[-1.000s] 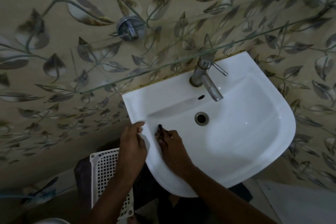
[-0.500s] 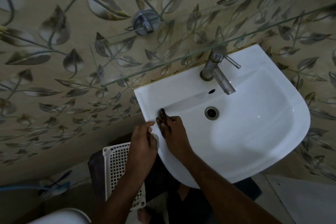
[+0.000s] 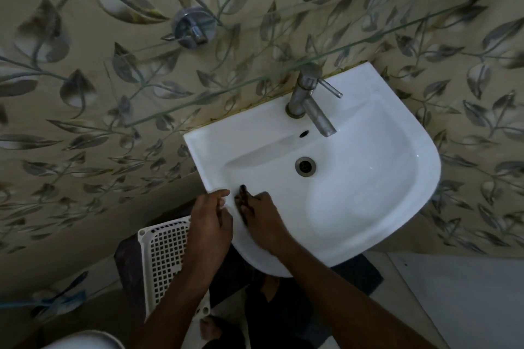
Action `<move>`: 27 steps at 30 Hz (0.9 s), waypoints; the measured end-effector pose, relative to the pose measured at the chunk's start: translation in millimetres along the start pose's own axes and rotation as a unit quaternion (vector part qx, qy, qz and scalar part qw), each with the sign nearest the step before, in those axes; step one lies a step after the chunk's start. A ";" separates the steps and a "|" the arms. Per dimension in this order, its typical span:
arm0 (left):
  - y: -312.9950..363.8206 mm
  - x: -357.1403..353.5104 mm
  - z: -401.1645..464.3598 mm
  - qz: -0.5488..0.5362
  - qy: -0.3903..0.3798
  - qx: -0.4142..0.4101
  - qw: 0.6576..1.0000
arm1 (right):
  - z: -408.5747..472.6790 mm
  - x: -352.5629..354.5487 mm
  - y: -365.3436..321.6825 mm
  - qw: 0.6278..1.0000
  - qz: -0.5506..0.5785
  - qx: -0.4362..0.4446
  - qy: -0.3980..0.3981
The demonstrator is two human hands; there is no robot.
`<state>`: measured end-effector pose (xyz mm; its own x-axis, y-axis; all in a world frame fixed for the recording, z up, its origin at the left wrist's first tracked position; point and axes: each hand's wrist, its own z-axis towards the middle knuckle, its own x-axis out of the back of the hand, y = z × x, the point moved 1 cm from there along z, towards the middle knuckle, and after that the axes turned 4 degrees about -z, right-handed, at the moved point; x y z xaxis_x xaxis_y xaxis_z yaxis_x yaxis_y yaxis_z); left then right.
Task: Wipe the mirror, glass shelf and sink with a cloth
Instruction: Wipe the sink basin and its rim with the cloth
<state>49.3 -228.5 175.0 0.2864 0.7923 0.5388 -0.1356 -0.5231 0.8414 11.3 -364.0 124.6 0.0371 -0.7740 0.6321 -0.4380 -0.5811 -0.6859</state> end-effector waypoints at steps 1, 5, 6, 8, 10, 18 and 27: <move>1.7 -3.2 0.4 0.014 -0.007 -0.024 1.000 | -2.8 -0.5 -5.0 1.000 0.004 0.007 0.001; 9.8 -23.3 -5.7 0.075 -0.062 -0.079 0.992 | -24.5 16.9 7.9 0.998 -0.034 0.049 -0.038; 11.7 -29.2 -9.4 0.073 -0.067 -0.086 0.991 | -31.0 22.9 19.4 0.993 -0.080 0.051 -0.066; 15.7 -41.2 -16.8 0.055 -0.087 -0.096 0.990 | -42.7 38.5 42.1 0.974 -0.196 0.027 -0.112; 17.5 -52.2 -21.6 0.046 -0.108 -0.104 0.988 | -52.7 61.3 53.7 0.944 -0.293 -0.044 -0.142; 13.7 -62.3 -30.0 0.054 -0.126 -0.120 0.983 | -58.7 95.7 52.2 0.900 -0.400 -0.120 -0.127; -3.3 -46.5 -16.8 0.065 -0.024 -0.019 0.997 | -36.3 21.7 11.6 0.996 -0.061 0.060 -0.029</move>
<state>20.5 -258.4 147.9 0.3093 0.7021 0.6413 -0.2104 -0.6072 0.7662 -25.5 -378.4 143.4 0.1359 -0.7075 0.6935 -0.3162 -0.6944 -0.6464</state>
